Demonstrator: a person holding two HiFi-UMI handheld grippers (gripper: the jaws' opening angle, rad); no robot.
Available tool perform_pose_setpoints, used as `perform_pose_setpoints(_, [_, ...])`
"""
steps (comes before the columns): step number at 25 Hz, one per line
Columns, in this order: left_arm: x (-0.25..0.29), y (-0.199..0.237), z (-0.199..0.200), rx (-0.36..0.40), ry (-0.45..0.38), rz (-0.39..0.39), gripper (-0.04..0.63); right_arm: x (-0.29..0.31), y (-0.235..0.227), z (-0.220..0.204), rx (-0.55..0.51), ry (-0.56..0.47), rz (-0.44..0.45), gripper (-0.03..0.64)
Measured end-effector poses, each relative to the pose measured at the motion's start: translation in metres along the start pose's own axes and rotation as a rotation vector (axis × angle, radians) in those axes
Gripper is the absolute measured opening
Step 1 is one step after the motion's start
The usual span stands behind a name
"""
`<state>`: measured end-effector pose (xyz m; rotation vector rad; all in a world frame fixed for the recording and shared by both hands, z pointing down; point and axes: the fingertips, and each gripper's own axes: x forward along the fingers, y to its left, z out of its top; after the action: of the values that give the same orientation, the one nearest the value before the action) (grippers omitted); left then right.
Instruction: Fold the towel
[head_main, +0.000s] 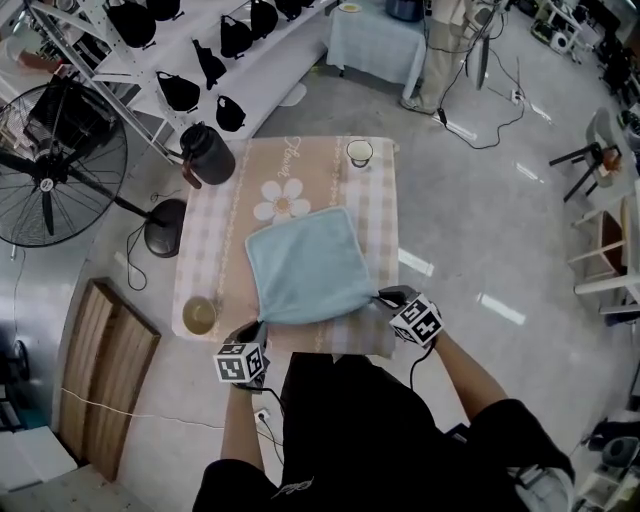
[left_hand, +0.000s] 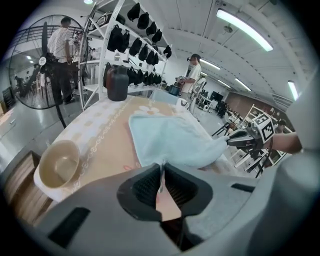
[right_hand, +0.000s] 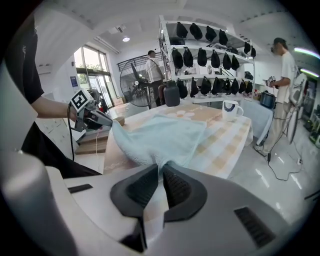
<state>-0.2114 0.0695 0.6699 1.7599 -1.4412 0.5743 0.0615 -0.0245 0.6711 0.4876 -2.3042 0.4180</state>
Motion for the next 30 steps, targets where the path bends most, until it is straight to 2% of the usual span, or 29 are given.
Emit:
perform_pose_setpoints(8, [0.02, 0.034, 0.08, 0.022, -0.046, -0.008, 0.034, 0.011, -0.053, 0.078, -0.002, -0.062, -0.098, 0.032])
perform_pose_setpoints(16, [0.051, 0.068, 0.152, 0.046, -0.073, -0.017, 0.034, 0.039, -0.107, 0.143, 0.008, -0.058, -0.183, 0.032])
perform_pose_setpoints(24, [0.085, 0.105, 0.195, 0.052, -0.06, -0.017, 0.034, 0.074, -0.138, 0.175, 0.026, -0.028, -0.239, 0.032])
perform_pose_setpoints(30, [0.1, 0.108, 0.2, 0.072, -0.046, -0.038, 0.034, 0.08, -0.145, 0.176, 0.054, -0.019, -0.28, 0.032])
